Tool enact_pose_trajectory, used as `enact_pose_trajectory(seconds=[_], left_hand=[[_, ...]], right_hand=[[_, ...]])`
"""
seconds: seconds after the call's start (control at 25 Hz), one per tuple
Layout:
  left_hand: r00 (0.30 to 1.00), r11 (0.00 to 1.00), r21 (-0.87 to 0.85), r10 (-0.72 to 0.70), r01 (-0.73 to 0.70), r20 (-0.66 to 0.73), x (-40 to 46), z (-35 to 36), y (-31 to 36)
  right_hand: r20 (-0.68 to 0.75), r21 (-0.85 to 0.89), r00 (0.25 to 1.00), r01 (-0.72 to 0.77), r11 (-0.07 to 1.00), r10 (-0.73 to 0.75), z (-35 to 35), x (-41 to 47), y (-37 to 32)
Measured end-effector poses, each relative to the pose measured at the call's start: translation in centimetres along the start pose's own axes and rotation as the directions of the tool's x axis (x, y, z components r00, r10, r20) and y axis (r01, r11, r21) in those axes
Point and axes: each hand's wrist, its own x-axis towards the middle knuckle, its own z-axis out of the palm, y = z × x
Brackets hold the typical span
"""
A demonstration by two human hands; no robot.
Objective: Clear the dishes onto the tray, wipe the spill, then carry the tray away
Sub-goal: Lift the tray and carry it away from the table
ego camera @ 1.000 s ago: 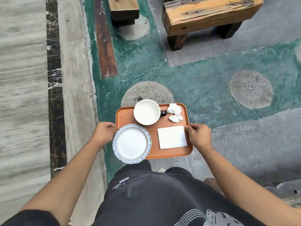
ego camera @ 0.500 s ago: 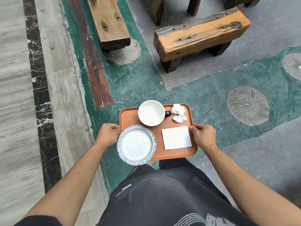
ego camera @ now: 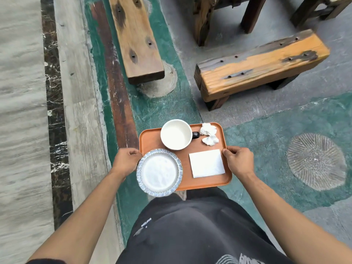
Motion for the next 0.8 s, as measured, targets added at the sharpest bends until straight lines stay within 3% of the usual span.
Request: enact_pose_trajectory(seconds=[0.28,0.64,0.8], left_hand=[[1.0,1.0,-0.005,0.021,-0.021,0.003,12.9,-3.7,12.0],[0.978,0.966,0.161,0.186,-0.2,0.097,32.8,-10.3,28.5],[0.977,0.96,0.197,0.177,-0.198,0.117,38.4,-12.3,33.8]], right_hand=[[-0.018,0.004,1.0,0.002,1.0,-0.002,0.8,14.1,-11.2],[-0.148,0.068,0.986,-0.074,0.995,0.083,5.8,29.7,-24.3],[-0.167,0.074,0.977,-0.12,0.99,0.131,6.4,33.8,-28.8]])
